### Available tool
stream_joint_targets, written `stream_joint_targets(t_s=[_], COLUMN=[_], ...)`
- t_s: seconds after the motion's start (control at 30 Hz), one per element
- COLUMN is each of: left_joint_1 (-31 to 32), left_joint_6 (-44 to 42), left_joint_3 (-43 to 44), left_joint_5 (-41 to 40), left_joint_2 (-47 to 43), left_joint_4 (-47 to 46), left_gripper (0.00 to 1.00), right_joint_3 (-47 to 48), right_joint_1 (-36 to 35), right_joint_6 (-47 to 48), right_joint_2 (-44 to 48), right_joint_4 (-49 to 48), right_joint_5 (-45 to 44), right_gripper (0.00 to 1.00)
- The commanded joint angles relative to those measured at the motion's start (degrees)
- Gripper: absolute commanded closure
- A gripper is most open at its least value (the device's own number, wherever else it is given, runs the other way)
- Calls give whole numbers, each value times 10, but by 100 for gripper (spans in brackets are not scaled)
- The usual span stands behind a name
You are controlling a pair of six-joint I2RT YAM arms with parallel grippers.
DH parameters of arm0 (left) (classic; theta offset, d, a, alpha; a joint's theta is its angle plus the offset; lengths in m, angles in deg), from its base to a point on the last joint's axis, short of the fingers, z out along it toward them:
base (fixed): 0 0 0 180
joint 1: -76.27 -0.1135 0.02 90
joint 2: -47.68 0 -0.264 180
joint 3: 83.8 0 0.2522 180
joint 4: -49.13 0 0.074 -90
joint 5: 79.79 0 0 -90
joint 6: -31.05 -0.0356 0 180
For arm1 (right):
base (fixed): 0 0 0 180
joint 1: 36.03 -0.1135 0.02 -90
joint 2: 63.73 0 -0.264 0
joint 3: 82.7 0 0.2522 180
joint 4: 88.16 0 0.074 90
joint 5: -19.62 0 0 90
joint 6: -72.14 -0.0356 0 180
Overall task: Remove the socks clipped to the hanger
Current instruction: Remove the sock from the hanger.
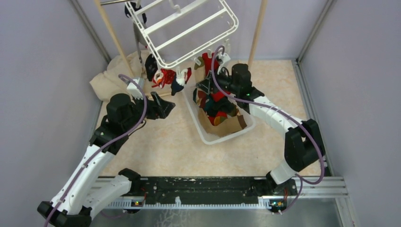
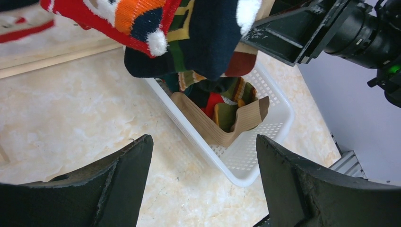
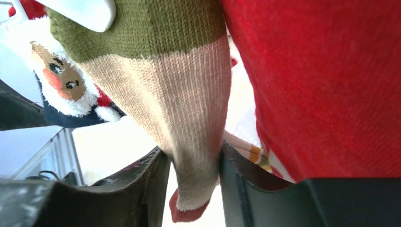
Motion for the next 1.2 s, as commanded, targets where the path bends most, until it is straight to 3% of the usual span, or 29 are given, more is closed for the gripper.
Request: stream_joint_targets(t_s=[0.0, 0.17, 0.23, 0.37, 0.43, 0.8, 1.17], left_joint_1=[3, 5, 5, 5, 5, 5, 5], left_joint_6=[-10, -12, -19, -38, -48, -63, -51], left_joint_3=[4, 5, 9, 16, 22, 36, -16], left_joint_5=[22, 44, 51, 62, 66, 152, 272], left_joint_2=[-6, 2, 4, 5, 6, 24, 10], left_joint_4=[-23, -33, -33, -29, -25, -62, -158], left_gripper=[14, 13, 12, 9, 1, 1, 1], right_joint_3=[15, 33, 42, 50, 51, 108, 116], right_joint_1=[-20, -32, -38, -39, -38, -38, -36], right_joint_6=[-1, -18, -32, -74, -94, -188, -294], right_joint_2=[-10, 5, 18, 49, 64, 85, 63], right_joint_4=[-3, 21, 35, 45, 47, 58, -44], right_joint_5=[4, 15, 23, 63, 85, 191, 297], right_gripper=[68, 96, 100, 100, 100, 100, 100])
